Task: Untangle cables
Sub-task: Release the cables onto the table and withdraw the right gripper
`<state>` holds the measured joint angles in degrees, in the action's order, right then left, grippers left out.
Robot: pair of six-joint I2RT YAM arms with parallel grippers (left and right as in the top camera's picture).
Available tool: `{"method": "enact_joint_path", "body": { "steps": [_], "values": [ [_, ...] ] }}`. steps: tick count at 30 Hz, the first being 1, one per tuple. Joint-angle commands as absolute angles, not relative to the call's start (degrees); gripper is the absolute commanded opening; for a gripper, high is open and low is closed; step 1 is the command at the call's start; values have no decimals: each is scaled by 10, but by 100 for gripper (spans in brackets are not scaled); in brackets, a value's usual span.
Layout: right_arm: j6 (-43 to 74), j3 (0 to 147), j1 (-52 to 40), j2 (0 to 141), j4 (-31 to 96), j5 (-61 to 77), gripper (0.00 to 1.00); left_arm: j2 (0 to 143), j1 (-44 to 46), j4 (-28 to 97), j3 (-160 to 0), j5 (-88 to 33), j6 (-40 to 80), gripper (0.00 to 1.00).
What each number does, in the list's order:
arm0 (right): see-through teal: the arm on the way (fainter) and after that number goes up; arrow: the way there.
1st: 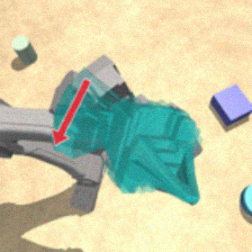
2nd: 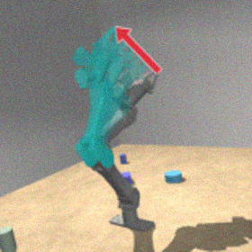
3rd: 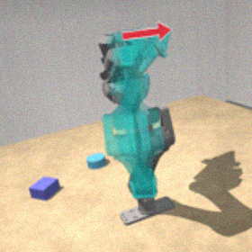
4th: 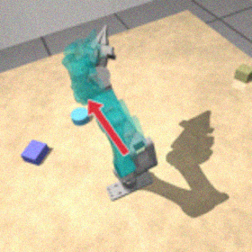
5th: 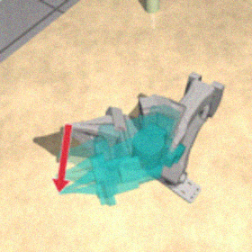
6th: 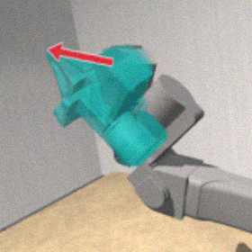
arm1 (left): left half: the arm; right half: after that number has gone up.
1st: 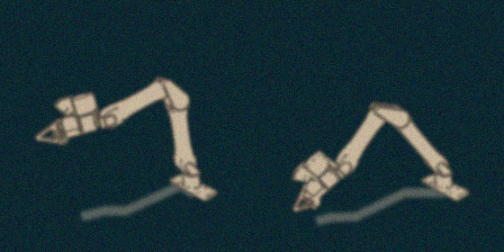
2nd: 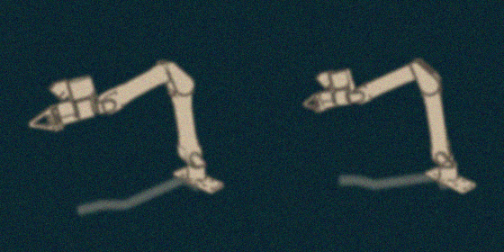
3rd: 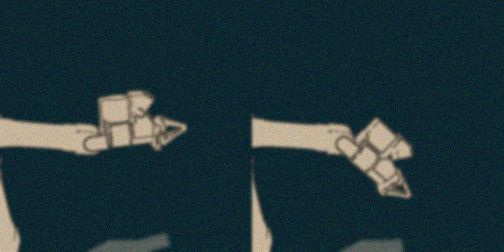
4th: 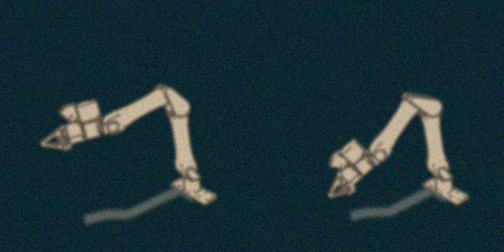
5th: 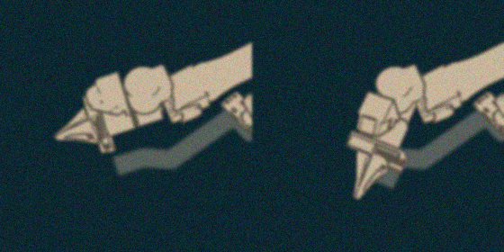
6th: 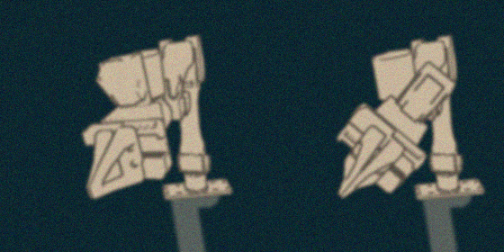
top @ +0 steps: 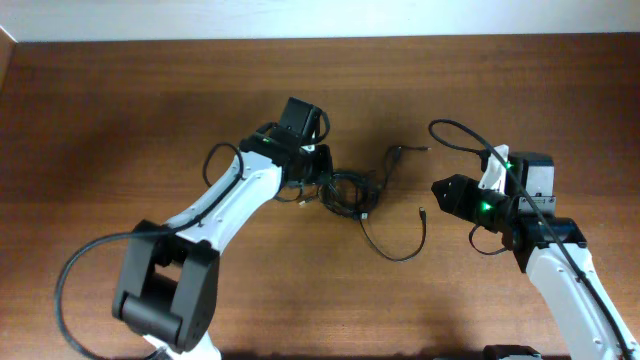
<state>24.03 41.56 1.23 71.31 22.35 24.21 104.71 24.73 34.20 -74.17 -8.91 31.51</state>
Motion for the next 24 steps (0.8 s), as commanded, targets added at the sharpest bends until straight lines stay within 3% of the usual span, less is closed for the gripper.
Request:
{"method": "enact_joint_path", "body": {
  "steps": [1, 2, 9, 15, 19, 24],
  "values": [
    [241, 422, 10, 709, 224, 233, 51, 1075, 266, 328, -751, -151, 498, 48],
    [241, 422, 10, 709, 224, 233, 50, 1086, 276, 321, -750, -150, 510, 43],
    [241, 422, 10, 709, 232, 233, 51, 1119, 284, 319, -750, -108, 534, 36],
    [241, 422, 10, 709, 234, 233, 51, 1136, 284, 309, -750, -70, 533, 36],
    [241, 422, 10, 709, 234, 233, 51, 1136, 284, 297, -750, -70, 533, 23],
    [241, 422, 10, 709, 234, 233, 51, 1136, 290, 287, -750, -63, 533, 19]
  ]
}}
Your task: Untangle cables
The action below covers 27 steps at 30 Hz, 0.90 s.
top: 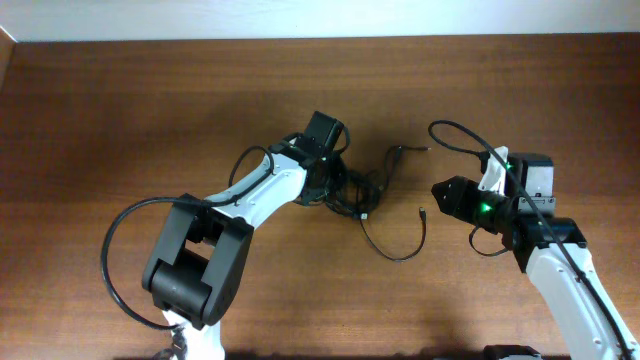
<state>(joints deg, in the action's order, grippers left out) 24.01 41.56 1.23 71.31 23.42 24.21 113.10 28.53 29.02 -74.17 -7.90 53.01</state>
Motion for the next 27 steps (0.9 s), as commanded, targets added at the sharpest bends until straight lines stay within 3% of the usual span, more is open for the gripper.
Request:
{"method": "enact_joint_path", "body": {
  "steps": [1, 6, 8, 9, 15, 21, 24, 27],
  "values": [
    [241, 422, 10, 709, 234, 233, 51, 1136, 293, 287, -750, -60, 533, 19],
    [241, 422, 10, 709, 243, 233, 51, 1139, 318, 287, -750, -22, 533, 21],
    [241, 422, 10, 709, 247, 233, 50, 1155, 327, 287, -750, -7, 533, 13],
    [241, 422, 10, 709, 250, 234, 50, 1164, 329, 287, -750, -6, 533, 2],
    [241, 422, 10, 709, 256, 257, 47, 1161, 324, 275, -755, -10, 510, 0],
    [145, 422, -6, 709, 249, 345, 46, 1026, 299, 281, -756, -196, 174, 0],
    [143, 422, -8, 709, 232, 381, 46, 976, 291, 306, -756, -278, 88, 0],
    [116, 422, -8, 709, 187, 507, 46, 951, 290, 326, -756, -339, 37, 0]
  ]
}}
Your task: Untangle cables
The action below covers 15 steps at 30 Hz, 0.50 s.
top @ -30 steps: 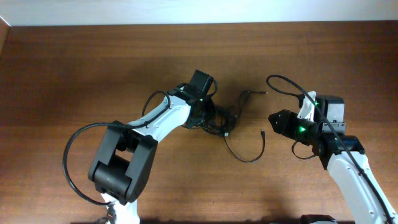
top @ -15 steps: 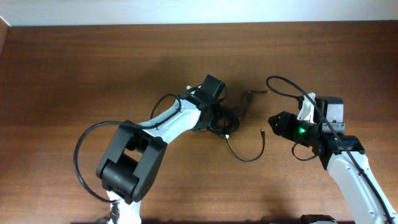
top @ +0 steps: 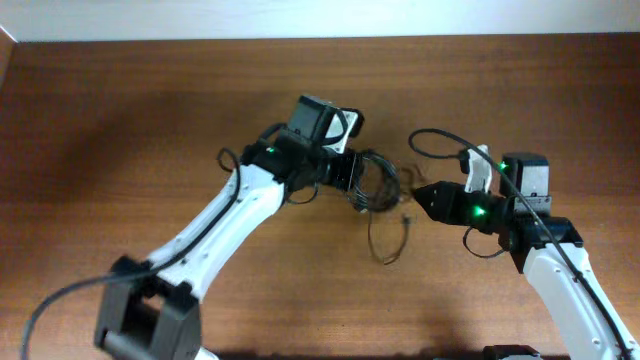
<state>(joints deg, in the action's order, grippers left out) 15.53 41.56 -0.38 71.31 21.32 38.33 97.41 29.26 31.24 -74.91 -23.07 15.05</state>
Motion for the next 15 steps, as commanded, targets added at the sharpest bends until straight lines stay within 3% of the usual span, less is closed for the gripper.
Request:
{"method": "enact_joint_path", "body": {
  "steps": [1, 9, 10, 12, 15],
  "values": [
    [88, 422, -8, 709, 168, 549, 46, 950, 290, 332, -756, -380, 4, 0],
    [6, 422, -11, 709, 143, 570, 46, 950, 288, 339, -756, -463, -22, 0],
    [6, 422, -18, 709, 147, 571, 39, 950, 288, 333, -756, -470, -22, 0],
    [4, 422, -36, 709, 168, 582, 9, 950, 286, 330, -756, -467, -22, 0],
    [-28, 422, -44, 709, 197, 604, 4, 950, 268, 333, -756, -440, -22, 0]
  ]
}}
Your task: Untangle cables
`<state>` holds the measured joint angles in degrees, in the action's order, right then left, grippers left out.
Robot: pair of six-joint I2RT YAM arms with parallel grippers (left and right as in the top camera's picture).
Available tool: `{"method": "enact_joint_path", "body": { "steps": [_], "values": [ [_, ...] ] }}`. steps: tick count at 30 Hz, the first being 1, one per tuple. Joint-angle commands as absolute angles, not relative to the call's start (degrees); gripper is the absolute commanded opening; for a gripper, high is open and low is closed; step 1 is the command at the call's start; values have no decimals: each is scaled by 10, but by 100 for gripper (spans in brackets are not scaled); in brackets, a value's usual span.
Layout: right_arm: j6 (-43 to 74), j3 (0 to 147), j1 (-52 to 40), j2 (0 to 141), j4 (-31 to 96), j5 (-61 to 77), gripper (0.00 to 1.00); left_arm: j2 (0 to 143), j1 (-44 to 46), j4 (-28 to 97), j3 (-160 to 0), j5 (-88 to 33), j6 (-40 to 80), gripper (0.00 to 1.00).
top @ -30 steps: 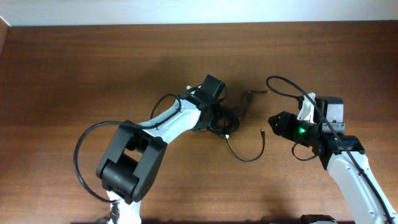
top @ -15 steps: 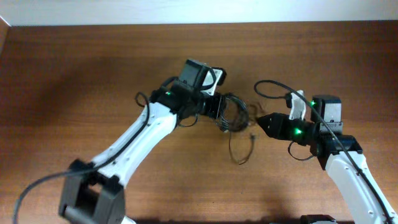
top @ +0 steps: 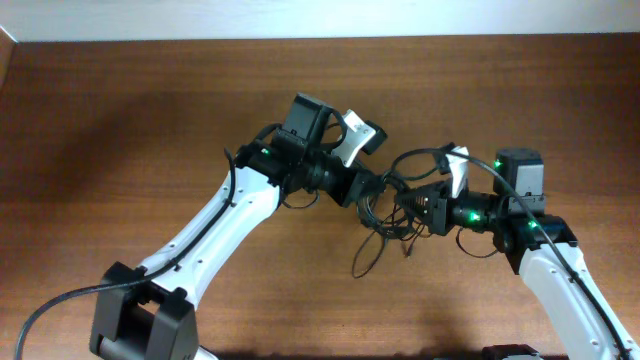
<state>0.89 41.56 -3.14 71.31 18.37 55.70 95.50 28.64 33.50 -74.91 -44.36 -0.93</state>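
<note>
A tangle of thin black cables (top: 388,212) hangs in the middle of the overhead view, between the two arms. My left gripper (top: 367,187) reaches in from the upper left and is shut on the top of the bundle, holding it off the brown table (top: 150,120). A loose loop of cable (top: 362,262) trails down toward the front. My right gripper (top: 413,206) comes in from the right, its tip against the tangle's right side. Cable strands hide its fingers, so their state is unclear.
A white wall edge (top: 320,20) runs along the back of the table. The right arm's own black supply cable (top: 425,155) arcs over its wrist close to the tangle.
My right gripper has moved left and now touches the tangle. The left gripper has shifted a little right and forward with the bundle, and the loose loop hangs lower.
The cables lay flat in the middle with my left gripper at their left side and the right gripper well apart. Then the left gripper was over the bundle. Later the bundle was gathered up in it, and both grippers have closed in on it.
</note>
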Motion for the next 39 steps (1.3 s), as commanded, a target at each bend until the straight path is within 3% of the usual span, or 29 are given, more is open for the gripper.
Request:
{"method": "enact_joint_path", "body": {
  "steps": [1, 4, 6, 14, 17, 21, 23, 26, 29, 34, 39],
  "values": [
    [-29, 422, -43, 708, 197, 620, 4, 950, 261, 336, -756, -406, -17, 0],
    [-55, 422, -18, 703, 176, 771, 4, 951, 237, 348, -756, -240, 61, 0],
    [-55, 422, 11, 702, 129, 889, 5, 953, 228, 348, -755, -197, 101, 0],
    [-51, 422, 104, 702, 61, 888, 4, 958, 234, 382, -735, -197, 101, 0],
    [33, 422, 133, 702, 62, 795, 4, 958, 232, 411, -731, -197, 101, 0],
    [188, 422, 139, 703, 113, 508, 4, 957, 219, 408, -732, -197, 103, 0],
    [216, 422, 139, 706, 142, 435, 4, 952, 195, 406, -733, -196, 119, 0],
    [216, 422, 139, 709, 171, 414, 4, 945, 146, 381, -733, -197, 188, 0],
    [215, 422, 139, 709, 207, 413, 4, 945, 91, 350, -733, -197, 335, 0],
    [215, 422, 139, 709, 281, 364, 8, 945, 62, 339, -732, -196, 476, 0],
    [215, 422, 139, 709, 341, 350, 8, 945, 62, 339, -732, -71, 591, 0]
  ]
}}
